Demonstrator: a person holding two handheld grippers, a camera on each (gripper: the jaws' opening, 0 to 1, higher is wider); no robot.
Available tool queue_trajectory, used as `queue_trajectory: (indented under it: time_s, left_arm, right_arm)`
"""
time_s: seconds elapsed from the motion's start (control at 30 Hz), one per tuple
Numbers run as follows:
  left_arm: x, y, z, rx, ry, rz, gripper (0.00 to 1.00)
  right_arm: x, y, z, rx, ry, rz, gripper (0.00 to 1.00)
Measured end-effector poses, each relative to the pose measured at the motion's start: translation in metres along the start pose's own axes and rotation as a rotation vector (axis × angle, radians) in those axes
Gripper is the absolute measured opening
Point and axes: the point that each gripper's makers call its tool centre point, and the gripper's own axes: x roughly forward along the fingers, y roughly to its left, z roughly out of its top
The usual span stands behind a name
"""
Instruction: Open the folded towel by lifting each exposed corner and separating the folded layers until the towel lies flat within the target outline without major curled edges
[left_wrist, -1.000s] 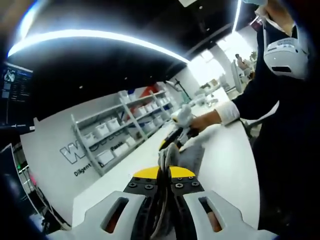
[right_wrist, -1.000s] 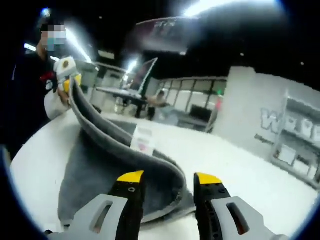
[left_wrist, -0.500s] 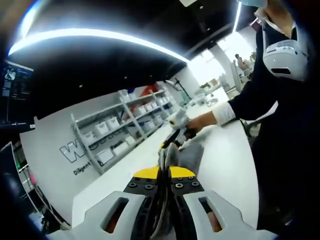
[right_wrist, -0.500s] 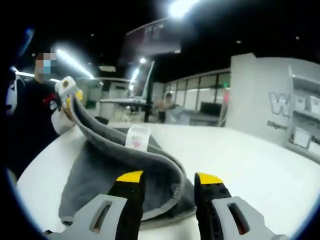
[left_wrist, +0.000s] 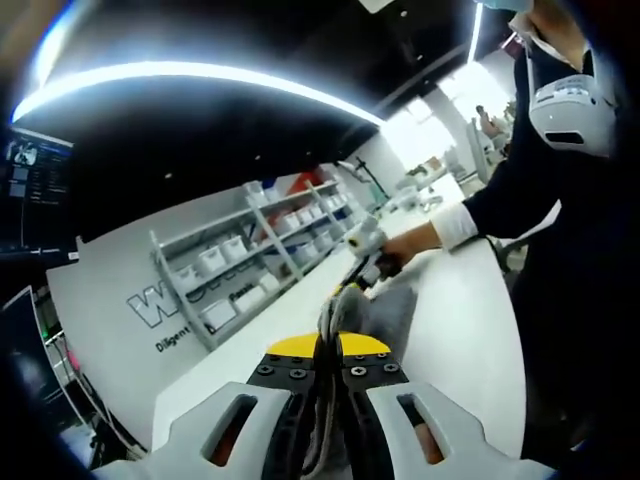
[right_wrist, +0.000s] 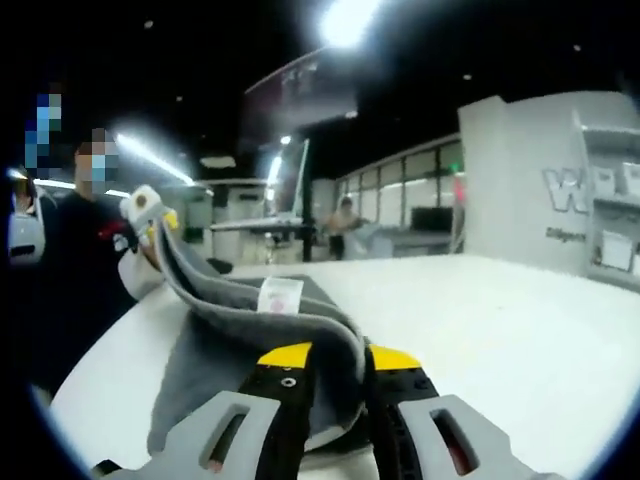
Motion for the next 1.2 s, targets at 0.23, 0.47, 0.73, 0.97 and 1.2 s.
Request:
queue_trajectory:
  time_s: [0.23, 0.47, 0.73, 0.97, 1.2]
  left_arm:
    - [-0.006, 0.011, -0.004, -0.003, 0.013, 0.049, 0.04]
    - [-0.008, 0.028, -0.003, -0.014, -0.003, 0.128, 0.04]
    - [-0.01, 0.044, -0.001, -0.032, -0.016, 0.212, 0.04]
    - [-0.009, 0.061, 0.001, -0.087, -0.052, 0.3, 0.04]
    - [-0.011, 0.075, 0.005, -0.129, -0.078, 0.353, 0.03]
  right_arm:
    - [-0.007, 0.006, 0.004, -0.002, -0.014, 0.006, 0.05]
    - [-0.025, 0.017, 0.02, -0.02, -0.059, 0.011, 0.02]
    - [-0.033, 0.019, 0.029, -0.009, -0.089, 0.006, 0.02]
    - [-0.045, 0.024, 0.059, -0.05, -0.154, -0.025, 0.01]
    - [-0.051, 0.032, 0.08, -0.118, -0.156, -0.034, 0.01]
